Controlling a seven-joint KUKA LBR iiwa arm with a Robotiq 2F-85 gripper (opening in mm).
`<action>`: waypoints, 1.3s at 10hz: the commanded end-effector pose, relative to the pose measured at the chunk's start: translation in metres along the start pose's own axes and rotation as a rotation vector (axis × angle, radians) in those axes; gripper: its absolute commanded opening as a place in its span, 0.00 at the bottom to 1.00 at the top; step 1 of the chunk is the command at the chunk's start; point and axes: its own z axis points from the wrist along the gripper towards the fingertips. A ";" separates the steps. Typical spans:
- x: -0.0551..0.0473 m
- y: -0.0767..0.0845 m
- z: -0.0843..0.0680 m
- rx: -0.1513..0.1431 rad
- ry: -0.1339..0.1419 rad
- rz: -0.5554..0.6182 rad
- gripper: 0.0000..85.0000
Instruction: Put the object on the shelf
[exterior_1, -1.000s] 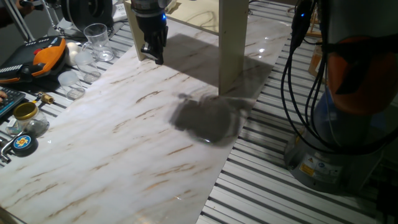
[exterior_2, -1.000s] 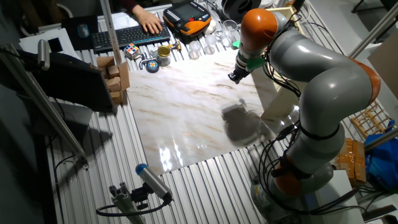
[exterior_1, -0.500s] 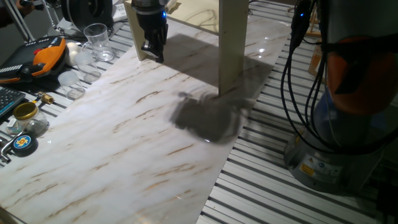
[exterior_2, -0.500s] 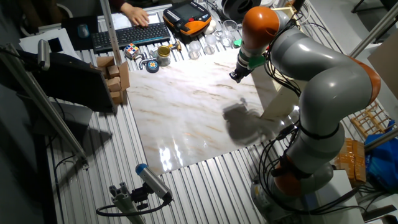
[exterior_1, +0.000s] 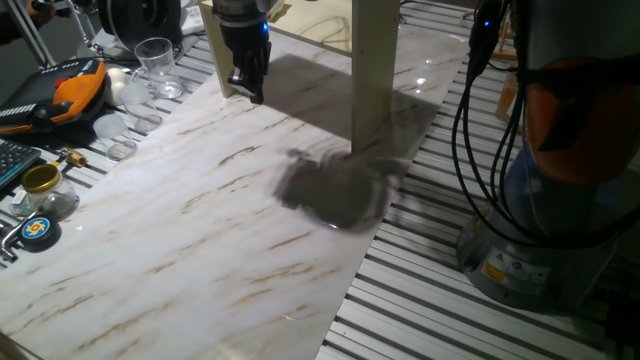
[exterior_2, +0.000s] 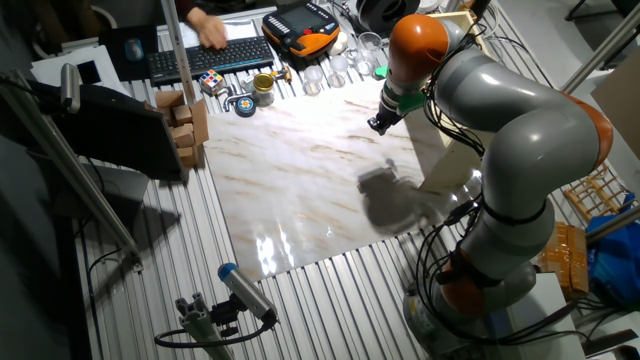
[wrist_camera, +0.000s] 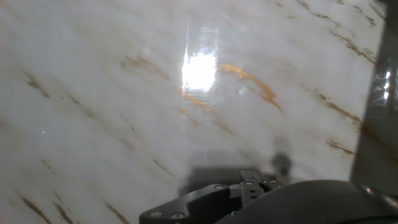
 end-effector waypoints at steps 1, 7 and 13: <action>0.000 0.000 0.001 -0.002 0.000 0.000 0.00; -0.001 0.000 0.002 -0.004 0.004 0.003 0.00; -0.002 -0.001 0.004 -0.042 0.024 -0.004 0.00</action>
